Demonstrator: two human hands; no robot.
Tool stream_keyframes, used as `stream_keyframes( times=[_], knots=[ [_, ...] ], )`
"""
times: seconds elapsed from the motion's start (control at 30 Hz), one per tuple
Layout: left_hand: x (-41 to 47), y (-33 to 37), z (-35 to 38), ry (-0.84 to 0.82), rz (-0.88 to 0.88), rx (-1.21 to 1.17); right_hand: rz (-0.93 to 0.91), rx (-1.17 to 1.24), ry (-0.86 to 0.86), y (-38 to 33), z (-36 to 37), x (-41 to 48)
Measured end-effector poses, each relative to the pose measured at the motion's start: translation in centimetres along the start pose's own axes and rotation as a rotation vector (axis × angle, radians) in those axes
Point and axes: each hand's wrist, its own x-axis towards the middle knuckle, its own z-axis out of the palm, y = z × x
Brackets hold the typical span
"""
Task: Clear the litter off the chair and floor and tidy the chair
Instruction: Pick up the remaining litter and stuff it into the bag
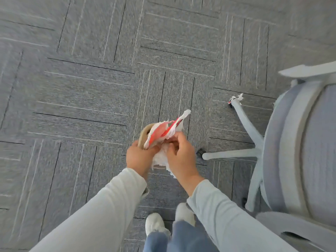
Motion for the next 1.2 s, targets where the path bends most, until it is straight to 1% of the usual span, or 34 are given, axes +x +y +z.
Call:
stream_keyframes(
  times=[0.07, 0.13, 0.2, 0.23, 0.27, 0.33, 0.37, 0.4, 0.5, 0.57, 0.7, 0.8, 0.9, 0.97, 1.07, 1.2],
  knots=[
    [0.6, 3.4, 1.2, 0.009, 0.013, 0.035, 0.011, -0.004, 0.066, -2.2, -1.2, 2.6],
    [1.4, 6.7, 2.8, 0.003, 0.002, 0.066, -0.013, -0.103, 0.148, -3.6, -2.1, 5.5],
    [3.4, 10.4, 5.0, 0.0, 0.015, 0.109, 0.02, -0.137, 0.189, -4.4, -2.8, 9.3],
    [4.6, 12.2, 6.1, -0.007, 0.029, 0.139, 0.056, -0.081, 0.193, -4.6, -3.0, 11.3],
    [6.0, 14.1, 7.2, -0.027, 0.045, 0.18, 0.1, 0.029, 0.188, -4.7, -3.2, 13.4],
    [9.0, 18.0, 9.6, -0.081, 0.072, 0.222, 0.211, 0.274, 0.128, -5.3, -3.7, 18.4],
    [10.4, 19.7, 10.7, -0.108, 0.058, 0.249, 0.273, 0.341, 0.1, -5.4, -4.0, 20.7],
    [11.8, 21.4, 12.0, -0.122, 0.043, 0.286, 0.315, 0.365, 0.099, -5.4, -4.5, 22.9],
    [14.8, 25.9, 15.2, -0.138, 0.051, 0.363, 0.366, 0.447, 0.124, -6.3, -6.6, 27.9],
    [16.1, 28.2, 17.8, -0.174, 0.058, 0.417, 0.407, 0.447, 0.145, -6.5, -8.4, 30.5],
    [17.6, 31.0, 24.0, -0.266, 0.041, 0.5, 0.49, 0.398, 0.231, -5.7, -13.1, 33.9],
    [18.6, 32.4, 29.3, -0.356, 0.045, 0.635, 0.549, 0.362, 0.303, -4.3, -16.5, 35.7],
    [20.1, 33.5, 35.0, -0.444, 0.035, 0.785, 0.641, 0.416, 0.382, -2.6, -19.6, 38.1],
    [21.4, 34.6, 39.2, -0.515, 0.028, 0.843, 0.662, 0.455, 0.453, -1.5, -22.1, 40.8],
    [23.5, 35.6, 45.1, -0.563, 0.087, 0.976, 0.702, 0.507, 0.52, 0.6, -24.6, 44.1],
    [25.4, 35.0, 52.1, -0.64, 0.137, 1.07, 0.772, 0.601, 0.697, 4.7, -27.2, 47.5]
  ],
)
